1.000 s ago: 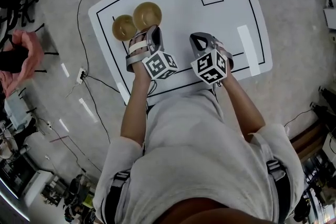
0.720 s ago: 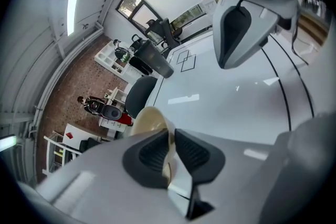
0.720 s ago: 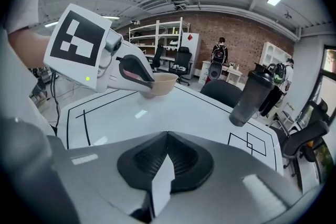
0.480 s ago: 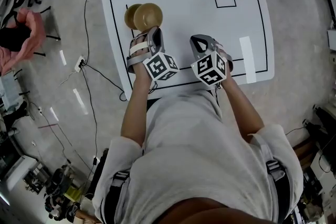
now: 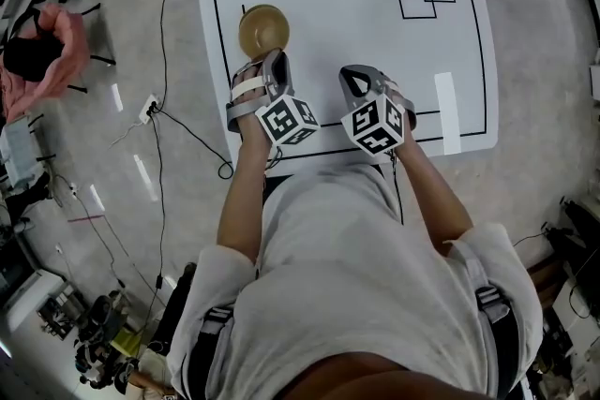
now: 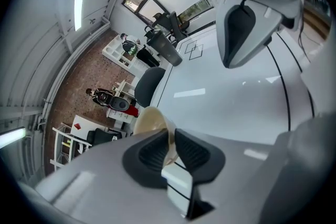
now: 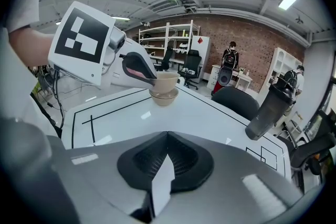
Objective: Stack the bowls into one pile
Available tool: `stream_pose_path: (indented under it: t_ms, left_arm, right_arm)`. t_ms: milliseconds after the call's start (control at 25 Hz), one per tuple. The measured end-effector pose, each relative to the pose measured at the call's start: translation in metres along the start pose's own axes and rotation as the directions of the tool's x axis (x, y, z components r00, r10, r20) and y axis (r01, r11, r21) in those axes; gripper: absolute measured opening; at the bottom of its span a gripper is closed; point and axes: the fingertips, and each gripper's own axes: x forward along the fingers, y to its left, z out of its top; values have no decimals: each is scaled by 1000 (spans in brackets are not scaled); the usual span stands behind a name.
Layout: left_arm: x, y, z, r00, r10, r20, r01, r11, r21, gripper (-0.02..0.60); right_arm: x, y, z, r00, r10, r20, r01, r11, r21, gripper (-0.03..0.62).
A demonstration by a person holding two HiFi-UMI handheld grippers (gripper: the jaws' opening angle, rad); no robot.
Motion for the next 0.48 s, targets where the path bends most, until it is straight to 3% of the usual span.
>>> stream_pose_path:
  t_ms: [480]
  left_arm:
    - [17, 1, -19, 998, -55, -6, 56, 998, 35, 44]
  right_arm:
    - [8, 7, 2, 999, -21, -32, 23, 999, 48, -2]
